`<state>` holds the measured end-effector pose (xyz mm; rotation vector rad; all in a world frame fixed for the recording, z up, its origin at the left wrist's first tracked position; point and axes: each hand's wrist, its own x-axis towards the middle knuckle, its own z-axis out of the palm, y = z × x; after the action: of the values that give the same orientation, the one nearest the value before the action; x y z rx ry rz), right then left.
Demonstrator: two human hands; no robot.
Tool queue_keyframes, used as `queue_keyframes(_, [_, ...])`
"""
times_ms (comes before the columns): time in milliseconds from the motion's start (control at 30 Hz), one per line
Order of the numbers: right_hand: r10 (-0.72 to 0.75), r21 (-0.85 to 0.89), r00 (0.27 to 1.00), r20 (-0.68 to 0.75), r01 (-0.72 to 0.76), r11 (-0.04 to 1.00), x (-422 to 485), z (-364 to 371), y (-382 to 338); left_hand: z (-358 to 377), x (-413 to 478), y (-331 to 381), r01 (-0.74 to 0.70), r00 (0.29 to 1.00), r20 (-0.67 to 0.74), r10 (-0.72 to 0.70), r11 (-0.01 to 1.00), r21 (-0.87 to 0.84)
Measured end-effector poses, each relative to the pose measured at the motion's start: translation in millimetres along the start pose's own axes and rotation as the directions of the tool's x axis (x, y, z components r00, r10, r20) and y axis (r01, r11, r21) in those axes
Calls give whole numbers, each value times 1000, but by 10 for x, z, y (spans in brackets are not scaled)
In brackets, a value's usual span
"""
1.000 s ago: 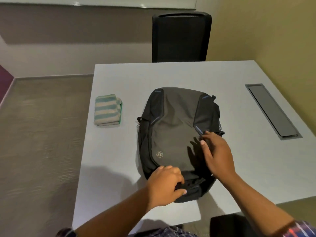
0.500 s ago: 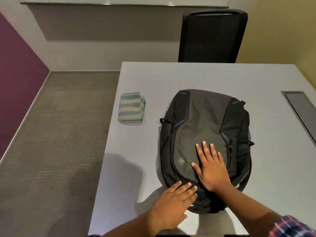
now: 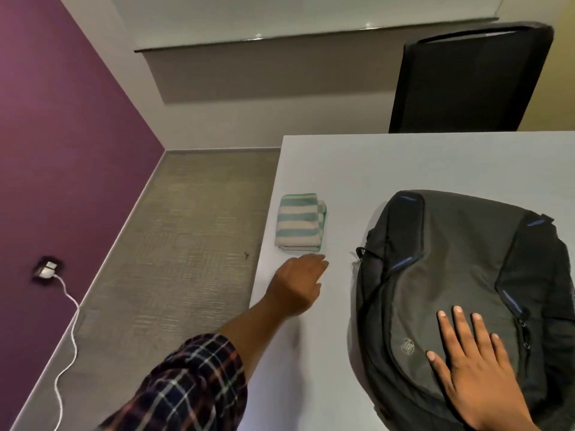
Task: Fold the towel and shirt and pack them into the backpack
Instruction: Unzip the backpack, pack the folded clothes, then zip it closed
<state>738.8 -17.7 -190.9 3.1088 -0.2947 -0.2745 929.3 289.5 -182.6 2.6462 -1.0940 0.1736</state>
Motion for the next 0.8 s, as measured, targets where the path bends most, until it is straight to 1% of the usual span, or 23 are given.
queue_keyframes(33, [2,-2,1000,-16,-2,1000,-1,6,-11,-43,99,-93,121,987,107,-122,993,12])
queue_keyframes(67, [4,-2,999,-33,-5,1000,-2,14,-25,-54,205,-173,226,952,201,-232,973,54])
queue_keyframes(100, [8,2,999,-49,-8,1000,-4,20,-40,-58,300,-240,310,908,269,-321,947,84])
queue_keyframes(133, [13,6,998,-63,-12,1000,-6,23,-51,-47,384,-296,365,870,311,-382,924,112])
queue_keyframes(200, [21,12,996,-84,-20,1000,-5,24,-68,-10,515,-383,413,824,360,-437,899,147])
queue_keyframes(300, [35,24,994,-99,-33,999,-5,22,-85,69,583,-444,430,773,444,-454,889,161])
queue_keyframes(367, [37,27,995,-96,-34,999,3,17,-84,113,584,-452,430,764,453,-459,886,173])
queue_keyframes(500, [23,18,999,-40,-22,1000,16,-17,-69,212,407,-323,416,771,425,-473,881,225])
queue_keyframes(567, [20,21,1000,-7,-20,1000,14,-33,-58,244,198,-202,396,798,393,-456,890,228])
queue_keyframes(633, [26,23,999,45,-27,999,10,-63,-43,282,-66,-15,369,859,313,-406,913,172])
queue_keyframes(667, [24,28,998,65,-26,999,13,-80,-36,276,-211,103,384,868,287,-406,914,130])
queue_keyframes(800, [24,13,996,88,-25,1000,22,-72,-28,257,-925,660,470,839,284,-465,881,55])
